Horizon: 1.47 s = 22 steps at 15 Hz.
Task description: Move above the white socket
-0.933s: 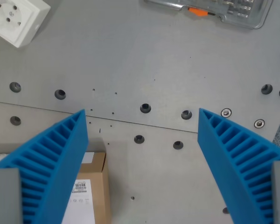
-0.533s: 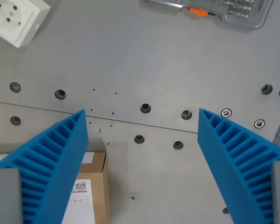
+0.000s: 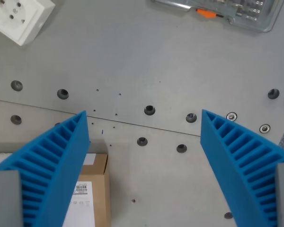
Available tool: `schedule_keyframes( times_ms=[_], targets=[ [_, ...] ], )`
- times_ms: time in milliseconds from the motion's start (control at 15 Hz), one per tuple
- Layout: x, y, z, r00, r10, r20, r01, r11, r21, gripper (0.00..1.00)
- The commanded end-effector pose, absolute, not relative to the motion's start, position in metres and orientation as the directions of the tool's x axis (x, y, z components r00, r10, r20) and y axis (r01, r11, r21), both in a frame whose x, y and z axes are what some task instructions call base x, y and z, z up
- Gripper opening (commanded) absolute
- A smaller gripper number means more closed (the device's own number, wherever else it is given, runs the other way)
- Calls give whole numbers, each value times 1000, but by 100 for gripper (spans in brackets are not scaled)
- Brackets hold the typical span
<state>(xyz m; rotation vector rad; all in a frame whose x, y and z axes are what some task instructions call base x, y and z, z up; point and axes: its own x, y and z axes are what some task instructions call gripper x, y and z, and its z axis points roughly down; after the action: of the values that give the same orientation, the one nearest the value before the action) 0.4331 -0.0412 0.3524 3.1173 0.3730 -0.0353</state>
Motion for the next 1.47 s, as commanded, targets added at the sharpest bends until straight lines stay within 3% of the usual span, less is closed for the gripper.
schedule_keyframes(
  times_ms=[67, 667, 1467],
  targets=[
    [432, -36, 346, 937, 348, 28, 348, -937, 7, 100],
    [431, -8, 314, 838, 541, 70, 540, -841, 23, 100],
    [435, 48, 256, 627, 777, 58, 776, -630, 45, 100]
  ],
)
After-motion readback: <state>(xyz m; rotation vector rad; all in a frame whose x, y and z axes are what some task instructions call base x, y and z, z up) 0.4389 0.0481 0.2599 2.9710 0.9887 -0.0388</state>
